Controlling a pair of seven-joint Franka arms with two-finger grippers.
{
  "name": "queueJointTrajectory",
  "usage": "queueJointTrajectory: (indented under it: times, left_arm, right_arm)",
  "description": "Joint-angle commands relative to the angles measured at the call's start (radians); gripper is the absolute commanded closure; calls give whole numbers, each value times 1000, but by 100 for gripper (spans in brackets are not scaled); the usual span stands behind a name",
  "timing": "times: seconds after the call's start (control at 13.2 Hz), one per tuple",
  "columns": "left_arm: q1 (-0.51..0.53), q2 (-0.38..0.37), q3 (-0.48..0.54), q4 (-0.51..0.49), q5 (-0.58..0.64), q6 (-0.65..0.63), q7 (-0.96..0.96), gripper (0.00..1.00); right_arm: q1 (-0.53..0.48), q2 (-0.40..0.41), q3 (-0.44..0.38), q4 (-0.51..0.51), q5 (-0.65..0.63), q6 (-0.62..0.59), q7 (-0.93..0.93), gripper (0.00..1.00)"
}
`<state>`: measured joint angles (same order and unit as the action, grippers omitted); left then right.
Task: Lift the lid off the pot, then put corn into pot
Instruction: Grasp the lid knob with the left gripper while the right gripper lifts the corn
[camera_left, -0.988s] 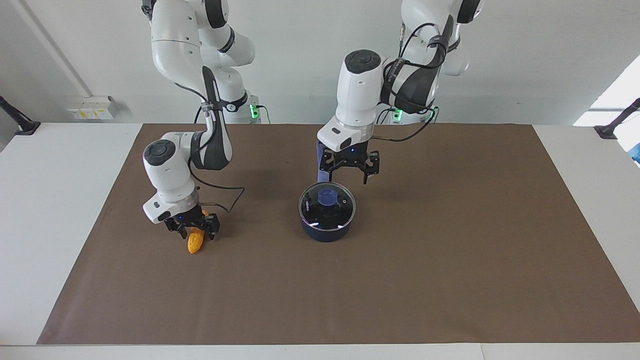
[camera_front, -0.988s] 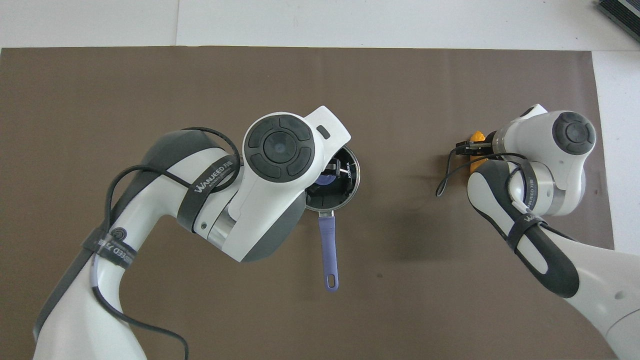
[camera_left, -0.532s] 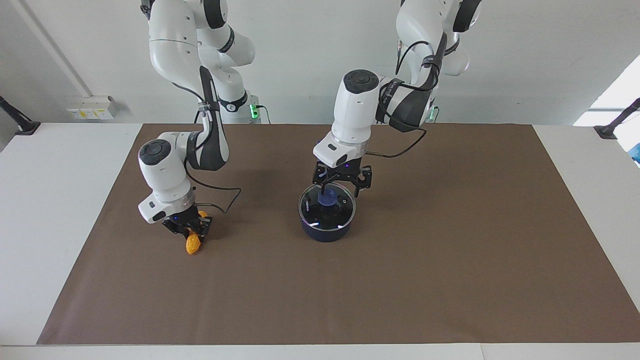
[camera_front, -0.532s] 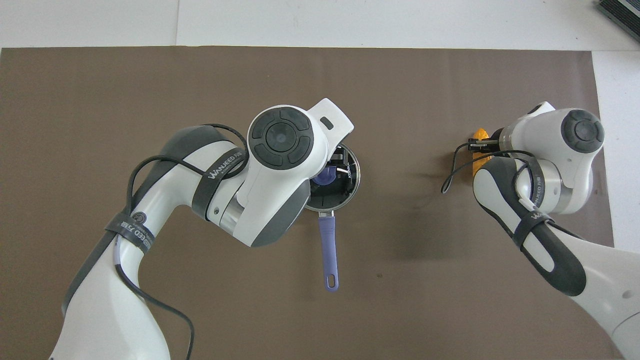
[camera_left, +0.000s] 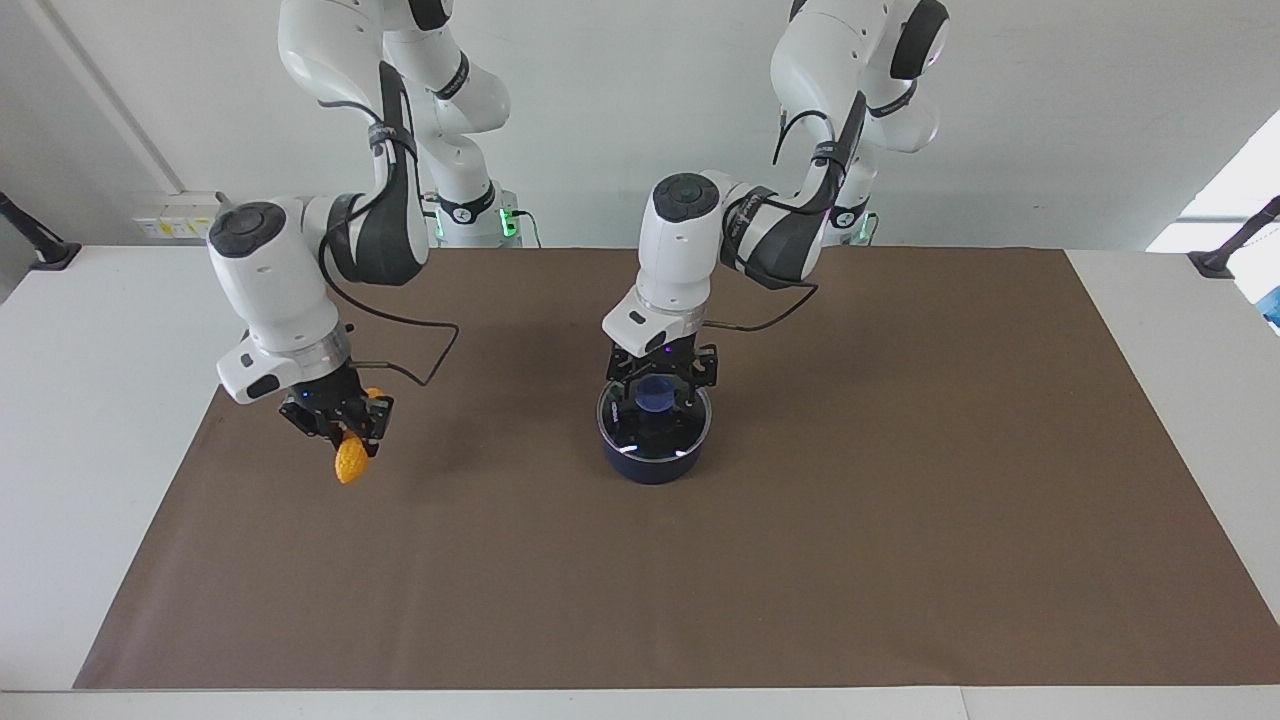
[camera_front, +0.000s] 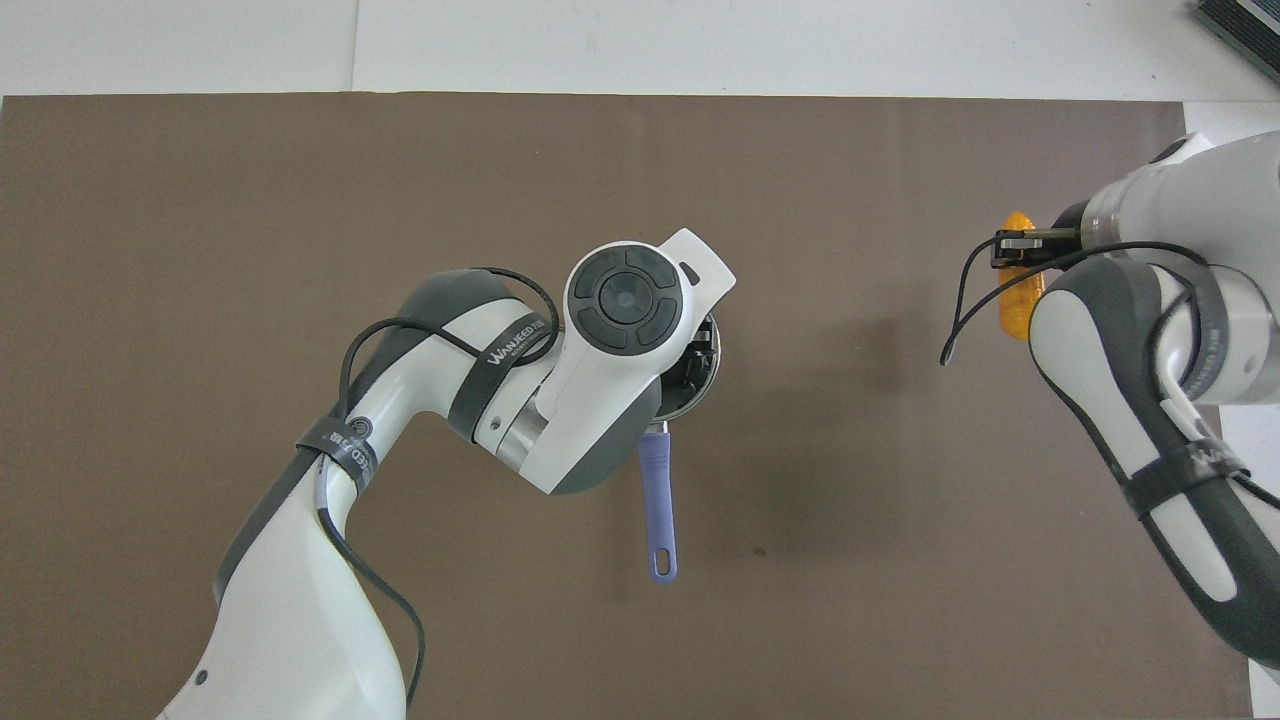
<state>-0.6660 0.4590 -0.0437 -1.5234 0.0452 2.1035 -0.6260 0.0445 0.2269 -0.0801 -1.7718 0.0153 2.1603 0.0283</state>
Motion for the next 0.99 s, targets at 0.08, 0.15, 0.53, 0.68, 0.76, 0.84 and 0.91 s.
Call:
queueJointTrajectory:
  times: [0.08,0.15,0.53,0.68,0.76,0.84,0.91]
  left_arm:
    - [-23,13,16,28,30,-7,-44,5]
    - [-23,13,18,28,32,-7,-50,16]
    - [-23,13,18,28,84,4,-52,79]
    - [-23,13,18,28,100,4,-52,88]
    - [-23,10,18,28,111,3,-51,90]
    - [-21,3,18,28,111,-3,-49,91]
    - [-20,-5,19,29,113,-6,-47,92]
  right_arm:
    - [-9,-115,3,-11,11,-135,-11,100]
    - [-8,-139,3,-11,9,-169,-1,100]
    - [21,-196,16,-21,3,-283,117,100]
    - [35,-196,16,-21,2,-281,154,100]
    - [37,-198,17,-23,2,-281,159,100]
    - [37,-198,16,-25,2,-281,160,100]
    - [37,-198,17,-25,2,-281,162,100]
